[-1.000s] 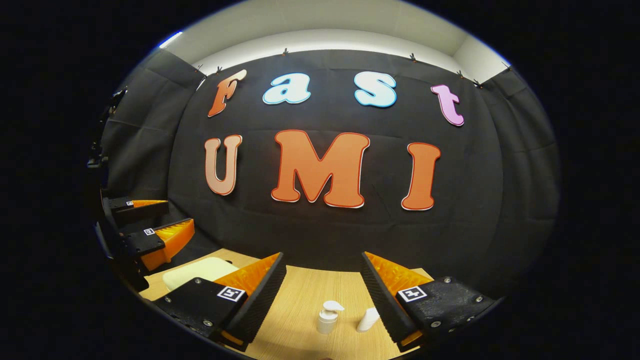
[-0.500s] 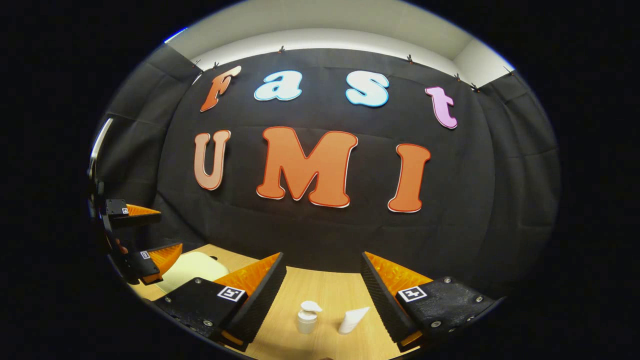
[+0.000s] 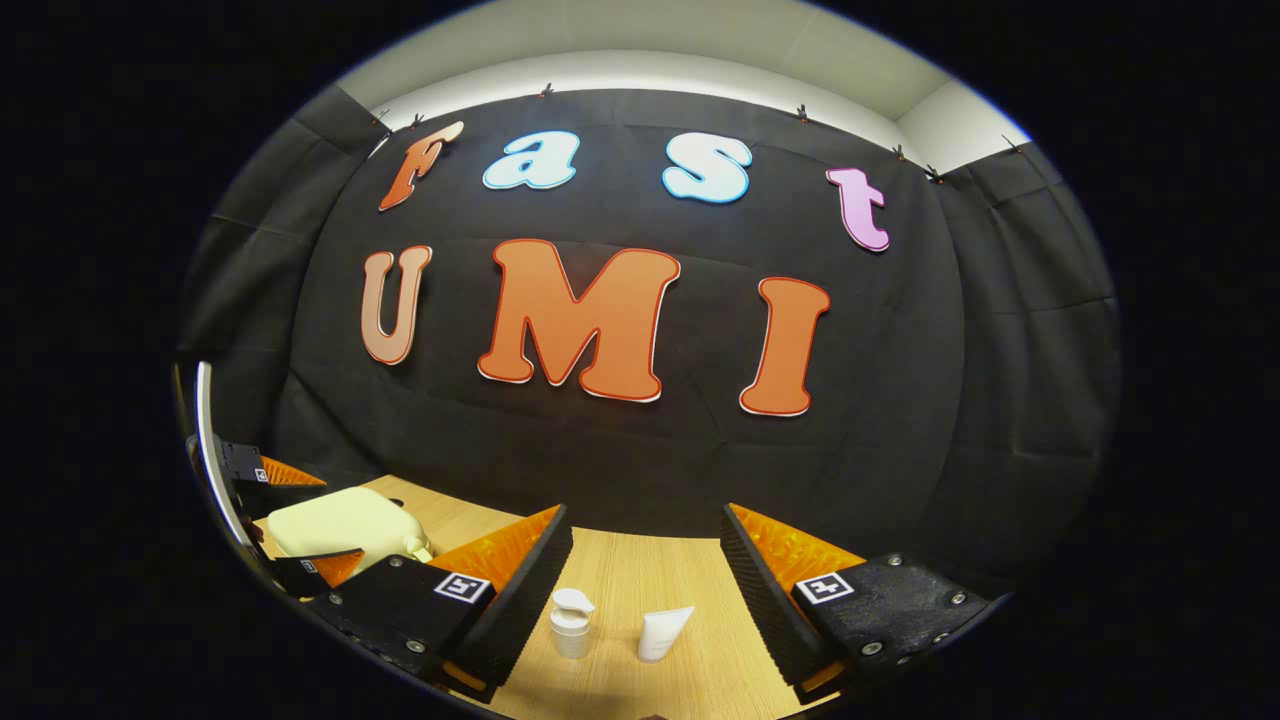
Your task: First open the suitcase, pack the skin care products into it, and then close the suitcase.
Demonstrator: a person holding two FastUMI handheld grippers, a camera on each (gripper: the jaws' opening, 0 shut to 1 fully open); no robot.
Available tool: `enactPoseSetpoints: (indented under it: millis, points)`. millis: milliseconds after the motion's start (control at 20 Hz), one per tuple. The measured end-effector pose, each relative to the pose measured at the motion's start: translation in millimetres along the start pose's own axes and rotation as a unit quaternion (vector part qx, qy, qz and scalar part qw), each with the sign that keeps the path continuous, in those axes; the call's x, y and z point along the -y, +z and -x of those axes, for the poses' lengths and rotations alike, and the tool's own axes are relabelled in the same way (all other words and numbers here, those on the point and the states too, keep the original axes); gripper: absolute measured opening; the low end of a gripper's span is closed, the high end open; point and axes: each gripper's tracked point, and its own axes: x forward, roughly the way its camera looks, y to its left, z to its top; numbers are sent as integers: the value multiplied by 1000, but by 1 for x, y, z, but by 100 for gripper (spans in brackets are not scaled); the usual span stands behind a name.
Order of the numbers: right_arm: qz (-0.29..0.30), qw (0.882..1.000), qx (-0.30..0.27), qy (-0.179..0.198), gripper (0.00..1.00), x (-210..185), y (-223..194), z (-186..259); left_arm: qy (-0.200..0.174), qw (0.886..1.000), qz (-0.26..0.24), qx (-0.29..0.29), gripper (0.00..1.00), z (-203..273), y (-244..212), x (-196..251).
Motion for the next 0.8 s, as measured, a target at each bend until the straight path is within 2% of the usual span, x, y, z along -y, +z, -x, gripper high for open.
enactPoseSetpoints:
  millis: [200,450,500,600,800]
  points:
    - [-2,1000,-3,-4,95,7,-5,-1,-29,997,-74,-16,98,-4,-16,12]
    - [-4,1000,-7,-13,95,21,-11,-5,-35,983,-171,-48,98,-2,-35,10]
    - [-4,1000,-8,-15,95,24,-13,-5,-37,981,-180,-56,100,-3,-39,10]
    - [-5,1000,-9,-18,95,30,-15,-4,-50,978,-188,-81,98,-5,-54,11]
    - [-6,1000,-14,-22,95,38,-19,-4,-44,972,-196,-122,98,0,-72,12]
